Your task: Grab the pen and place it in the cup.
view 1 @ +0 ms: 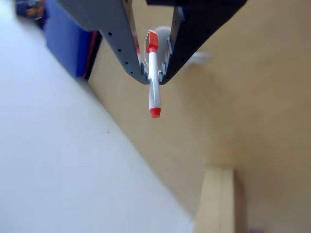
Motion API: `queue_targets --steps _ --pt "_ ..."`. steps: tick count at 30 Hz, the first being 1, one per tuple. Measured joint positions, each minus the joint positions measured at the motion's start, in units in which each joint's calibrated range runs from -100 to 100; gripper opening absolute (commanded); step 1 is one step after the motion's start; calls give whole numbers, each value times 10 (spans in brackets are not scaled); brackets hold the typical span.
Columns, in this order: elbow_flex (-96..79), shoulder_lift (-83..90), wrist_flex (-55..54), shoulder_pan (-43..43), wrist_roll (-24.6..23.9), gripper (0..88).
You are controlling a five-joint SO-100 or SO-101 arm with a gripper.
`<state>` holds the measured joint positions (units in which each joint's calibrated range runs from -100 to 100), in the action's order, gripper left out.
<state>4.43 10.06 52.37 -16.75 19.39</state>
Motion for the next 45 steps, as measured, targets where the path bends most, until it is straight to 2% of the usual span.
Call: queue_targets --steps 8,17,33,45 --pt "-66 0 -114 35 -100 11" --pt "-191 5 -236 85 -152 11" --pt "-434 91 -387 86 -193 11" --pt "-553 101 -477 87 -198 11"
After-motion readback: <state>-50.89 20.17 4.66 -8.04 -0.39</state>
